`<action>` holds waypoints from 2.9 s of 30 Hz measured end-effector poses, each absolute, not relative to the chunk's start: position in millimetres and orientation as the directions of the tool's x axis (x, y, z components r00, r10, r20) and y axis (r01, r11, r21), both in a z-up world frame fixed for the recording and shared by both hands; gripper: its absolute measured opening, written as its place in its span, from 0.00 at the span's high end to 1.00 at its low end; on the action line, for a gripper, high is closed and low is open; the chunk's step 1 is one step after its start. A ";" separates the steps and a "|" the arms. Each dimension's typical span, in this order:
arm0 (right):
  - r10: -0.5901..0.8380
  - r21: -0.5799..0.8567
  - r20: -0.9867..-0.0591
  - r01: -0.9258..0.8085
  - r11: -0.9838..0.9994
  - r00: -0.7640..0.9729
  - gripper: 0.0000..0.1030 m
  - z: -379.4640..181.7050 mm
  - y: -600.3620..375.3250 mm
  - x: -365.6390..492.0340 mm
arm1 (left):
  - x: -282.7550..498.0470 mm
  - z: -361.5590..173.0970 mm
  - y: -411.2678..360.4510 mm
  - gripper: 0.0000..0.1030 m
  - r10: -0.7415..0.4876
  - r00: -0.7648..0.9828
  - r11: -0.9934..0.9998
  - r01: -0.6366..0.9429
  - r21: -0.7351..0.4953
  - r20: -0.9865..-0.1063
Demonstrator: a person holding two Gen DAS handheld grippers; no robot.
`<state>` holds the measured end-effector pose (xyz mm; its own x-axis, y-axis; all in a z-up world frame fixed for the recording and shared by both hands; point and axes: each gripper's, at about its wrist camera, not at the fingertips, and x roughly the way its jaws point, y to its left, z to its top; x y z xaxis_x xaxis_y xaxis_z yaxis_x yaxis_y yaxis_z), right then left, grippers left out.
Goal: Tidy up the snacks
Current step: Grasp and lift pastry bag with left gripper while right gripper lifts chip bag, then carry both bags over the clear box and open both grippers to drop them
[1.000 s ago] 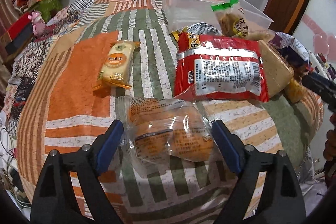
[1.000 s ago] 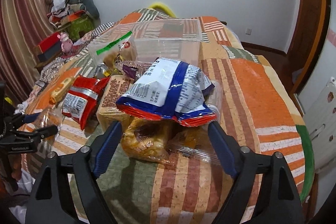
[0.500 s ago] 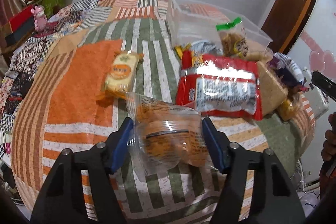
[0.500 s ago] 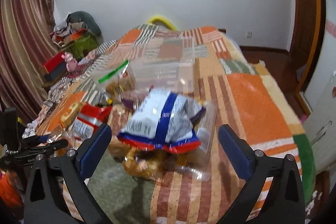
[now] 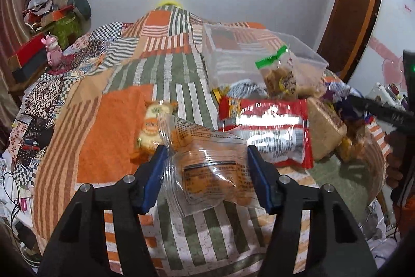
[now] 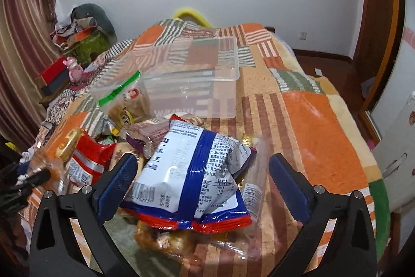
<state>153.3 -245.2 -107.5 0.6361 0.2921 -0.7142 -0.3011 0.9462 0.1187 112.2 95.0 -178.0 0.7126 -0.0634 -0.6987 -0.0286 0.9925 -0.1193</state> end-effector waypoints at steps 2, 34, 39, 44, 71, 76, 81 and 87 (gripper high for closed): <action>0.303 0.139 -0.720 -0.298 0.944 0.624 0.04 -111.5 -246.8 156.5 | 114.0 -173.0 97.3 0.41 -0.059 0.725 0.992 -0.034 -0.121 -0.687; 0.360 0.174 -0.625 -0.326 0.929 0.692 0.38 -72.9 -258.9 169.8 | 184.3 -99.4 57.7 0.41 -0.112 0.833 0.991 0.053 -0.124 -0.542; 0.360 0.156 -0.604 -0.338 0.928 0.711 0.38 -65.6 -250.2 181.1 | 204.7 -96.6 46.9 0.41 -0.120 0.838 0.992 0.073 -0.108 -0.533; 0.372 0.152 -0.576 -0.351 0.924 0.728 0.38 -57.5 -241.3 199.3 | 228.7 -94.2 41.8 0.41 -0.132 0.834 0.990 0.087 -0.109 -0.535; 0.330 0.035 -0.705 -0.433 0.901 0.628 0.38 -89.1 -197.7 280.0 | 356.2 -144.7 37.5 0.40 -0.124 0.705 0.992 0.075 -0.100 -0.699; 0.318 0.004 -0.732 -0.463 0.886 0.602 0.38 -95.8 -190.8 285.7 | 362.5 -154.5 34.2 0.39 -0.105 0.686 0.994 0.065 -0.083 -0.720; 0.317 0.006 -0.752 -0.474 0.881 0.578 0.36 -100.1 -189.8 291.5 | 361.4 -153.2 35.5 0.39 -0.105 0.692 0.994 0.067 -0.081 -0.715; 0.316 0.018 -0.748 -0.459 0.888 0.583 0.29 -95.2 -194.8 287.8 | 350.8 -144.5 41.8 0.39 -0.120 0.695 0.993 0.075 -0.094 -0.709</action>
